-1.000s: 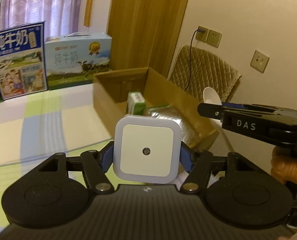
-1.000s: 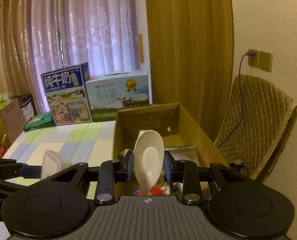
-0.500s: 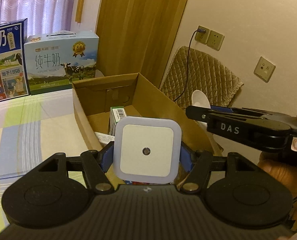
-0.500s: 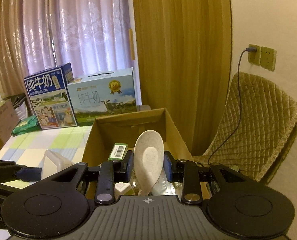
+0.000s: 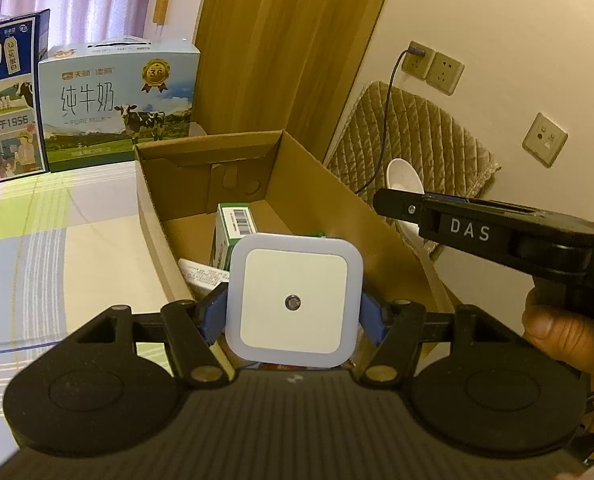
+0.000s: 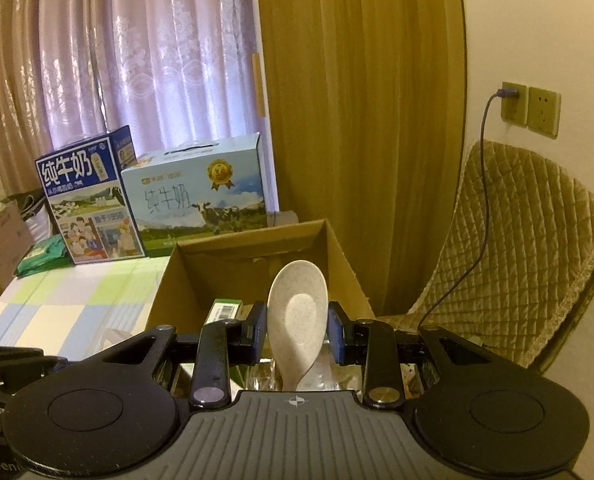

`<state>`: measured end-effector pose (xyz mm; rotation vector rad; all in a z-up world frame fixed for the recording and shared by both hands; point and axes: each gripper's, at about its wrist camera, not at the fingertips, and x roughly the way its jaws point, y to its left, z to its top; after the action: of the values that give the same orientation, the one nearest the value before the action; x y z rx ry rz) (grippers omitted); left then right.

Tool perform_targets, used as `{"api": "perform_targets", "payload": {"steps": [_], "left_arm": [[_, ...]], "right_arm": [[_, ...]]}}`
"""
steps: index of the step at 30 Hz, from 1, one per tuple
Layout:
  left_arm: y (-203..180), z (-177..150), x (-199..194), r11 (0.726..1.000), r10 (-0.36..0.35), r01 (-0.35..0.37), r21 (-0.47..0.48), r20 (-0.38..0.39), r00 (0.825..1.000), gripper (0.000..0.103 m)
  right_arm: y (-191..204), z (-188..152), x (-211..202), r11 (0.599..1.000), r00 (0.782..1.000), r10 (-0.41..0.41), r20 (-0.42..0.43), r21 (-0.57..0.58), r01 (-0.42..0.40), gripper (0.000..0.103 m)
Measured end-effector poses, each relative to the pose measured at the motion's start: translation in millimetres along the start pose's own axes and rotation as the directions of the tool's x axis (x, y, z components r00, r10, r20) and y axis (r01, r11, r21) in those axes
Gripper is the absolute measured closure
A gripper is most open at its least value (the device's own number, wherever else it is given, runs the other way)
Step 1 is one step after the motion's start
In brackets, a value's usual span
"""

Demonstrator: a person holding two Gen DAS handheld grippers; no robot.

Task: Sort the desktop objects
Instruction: 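Carry the night-light and spoon with both tools into the cardboard box, then open both tools to release the night-light and spoon into the box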

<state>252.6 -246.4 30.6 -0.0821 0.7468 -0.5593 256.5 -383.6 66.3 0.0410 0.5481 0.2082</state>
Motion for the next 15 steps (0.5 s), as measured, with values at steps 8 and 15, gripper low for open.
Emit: {"api": "perform_targets", "payload": {"steps": [8,15], "left_arm": [[9.0,-0.7,2.2,1.000,0.014,-0.014,-0.005,0.002,1.000,0.037],[24.0,-12.7,-11.2,0.999,0.040,-0.040,-0.034,0.010,0.999,0.036]], "right_arm": [[-2.5,-0.2,9.3,1.000,1.000,0.002,-0.008,0.003,-0.002,0.074],[0.8,-3.5,16.4,1.000,1.000,0.013,-0.020,0.013,-0.012,0.074]]}}
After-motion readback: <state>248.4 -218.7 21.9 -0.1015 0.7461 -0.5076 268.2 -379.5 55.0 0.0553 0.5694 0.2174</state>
